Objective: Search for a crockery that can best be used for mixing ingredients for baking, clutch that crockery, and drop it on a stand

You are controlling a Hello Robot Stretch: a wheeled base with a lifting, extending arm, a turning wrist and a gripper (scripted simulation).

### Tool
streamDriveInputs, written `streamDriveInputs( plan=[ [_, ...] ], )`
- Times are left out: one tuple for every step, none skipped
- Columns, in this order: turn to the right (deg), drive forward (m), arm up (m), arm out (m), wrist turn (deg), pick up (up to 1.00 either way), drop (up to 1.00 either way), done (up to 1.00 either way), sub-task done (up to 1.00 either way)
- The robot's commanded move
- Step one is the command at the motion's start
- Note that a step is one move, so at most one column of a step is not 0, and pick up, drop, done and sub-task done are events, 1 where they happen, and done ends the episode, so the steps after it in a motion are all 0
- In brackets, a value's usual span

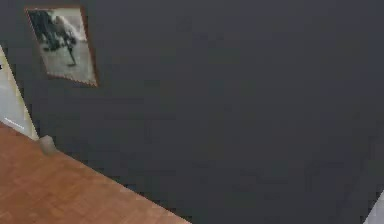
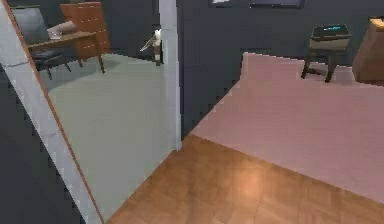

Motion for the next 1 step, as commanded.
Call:
streamDriveInputs(
  plan=[
    [-45.0,0.0,0.0,0.0,0.0,0.0,0.0,0.0,0.0]
  ],
)
